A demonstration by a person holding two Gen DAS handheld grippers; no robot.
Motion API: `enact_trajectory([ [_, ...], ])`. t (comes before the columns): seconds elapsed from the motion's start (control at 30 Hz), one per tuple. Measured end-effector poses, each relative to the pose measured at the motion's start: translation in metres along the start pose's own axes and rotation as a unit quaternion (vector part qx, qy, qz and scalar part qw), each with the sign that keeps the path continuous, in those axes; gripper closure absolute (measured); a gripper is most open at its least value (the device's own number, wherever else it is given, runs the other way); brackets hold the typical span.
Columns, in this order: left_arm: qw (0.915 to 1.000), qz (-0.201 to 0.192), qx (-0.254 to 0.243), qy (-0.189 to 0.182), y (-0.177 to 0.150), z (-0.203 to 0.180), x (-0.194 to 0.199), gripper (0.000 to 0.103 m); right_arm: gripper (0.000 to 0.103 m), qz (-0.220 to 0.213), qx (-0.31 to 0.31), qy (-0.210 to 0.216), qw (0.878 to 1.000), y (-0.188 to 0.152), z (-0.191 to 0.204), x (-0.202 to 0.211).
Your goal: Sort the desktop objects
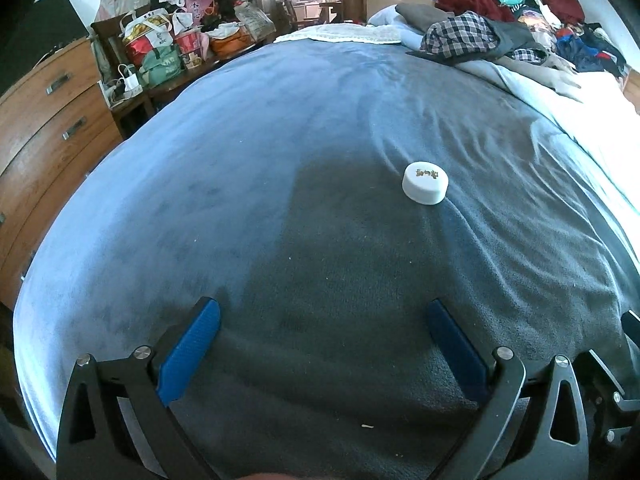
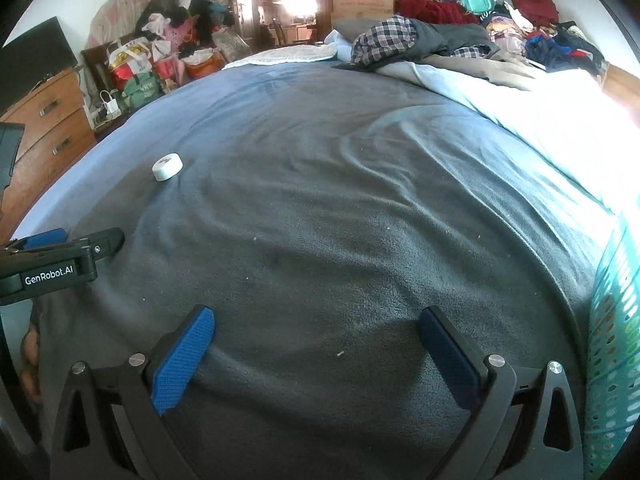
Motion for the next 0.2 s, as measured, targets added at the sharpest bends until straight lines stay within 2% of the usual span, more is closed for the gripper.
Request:
enact_trajectory([
  [0.2, 1.0, -0.006, -0.006, 0.005, 0.0006, -0.0018, 0.0005, 0.001, 0.0, 0.0, 0.001, 0.0, 1.0, 0.0003, 0.0001, -0.0001],
])
Point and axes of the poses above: each gripper's, at about its wrist camera, not at the fingertips, and x roughly against the way its jaws point, z to its left, y to its top, the point moved 3 cm from there along -x, roughly the way its jaws point, and after that the axes turned 9 degrees about -z, right-handed, at the moved point
